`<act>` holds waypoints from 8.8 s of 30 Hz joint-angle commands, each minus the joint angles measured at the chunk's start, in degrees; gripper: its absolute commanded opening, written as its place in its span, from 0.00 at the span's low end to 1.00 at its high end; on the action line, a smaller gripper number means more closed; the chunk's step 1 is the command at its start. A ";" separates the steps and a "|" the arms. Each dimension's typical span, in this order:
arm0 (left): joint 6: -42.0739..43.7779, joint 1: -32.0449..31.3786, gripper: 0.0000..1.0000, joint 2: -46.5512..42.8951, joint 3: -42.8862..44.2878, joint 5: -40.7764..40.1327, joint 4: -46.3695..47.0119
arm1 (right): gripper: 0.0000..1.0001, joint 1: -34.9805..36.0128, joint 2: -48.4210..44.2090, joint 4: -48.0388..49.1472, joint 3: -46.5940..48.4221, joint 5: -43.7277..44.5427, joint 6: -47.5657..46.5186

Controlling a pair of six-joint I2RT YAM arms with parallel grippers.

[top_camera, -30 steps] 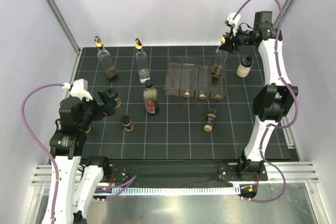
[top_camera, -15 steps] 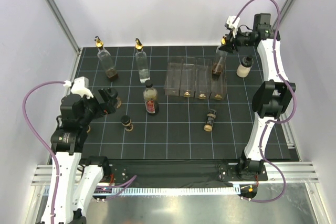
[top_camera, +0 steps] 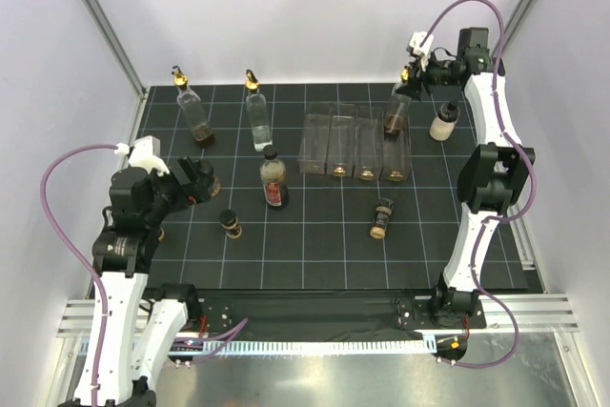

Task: Organize the condiment bottles
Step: Place the bottle in the storage box, then pick up the bottle from the center of the board, then place the bottle in the storage box.

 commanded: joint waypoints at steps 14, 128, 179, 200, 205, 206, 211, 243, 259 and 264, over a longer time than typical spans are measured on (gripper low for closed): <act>-4.66 -0.22 1.00 7.36 8.74 8.13 7.23 | 1.00 -0.46 -18.83 9.95 -11.29 9.58 13.93; 12.39 -17.18 0.37 74.79 60.95 -16.22 12.94 | 1.00 -0.81 -65.79 15.15 -75.65 -4.30 27.82; 7.91 -22.19 0.00 53.25 59.28 5.14 14.53 | 1.00 -0.81 -64.29 8.64 -70.38 -12.47 18.25; 7.20 -30.19 0.00 52.11 59.28 15.33 13.21 | 1.00 7.17 -55.07 -7.09 -49.81 -13.80 1.81; 7.29 -31.59 0.00 51.76 58.31 17.97 12.86 | 1.00 13.24 -53.22 -6.30 -46.12 -11.25 3.55; 7.38 -32.03 0.00 51.50 58.05 19.02 12.94 | 1.00 13.95 -53.04 -5.17 -45.77 -11.24 4.17; 7.82 -33.18 0.00 51.14 57.35 23.86 12.86 | 1.00 17.37 -49.80 -3.31 -42.87 -14.66 7.43; 9.49 -35.90 0.00 46.57 54.00 38.63 13.12 | 1.00 30.56 -43.02 35.34 -48.83 -24.69 46.44; 9.75 -35.99 0.00 46.05 53.74 37.23 13.91 | 0.04 31.80 -41.88 42.92 -51.21 -26.80 54.55; 8.70 -35.99 0.45 44.82 52.78 33.98 14.52 | 0.04 31.53 -42.06 38.38 -50.86 -26.63 49.90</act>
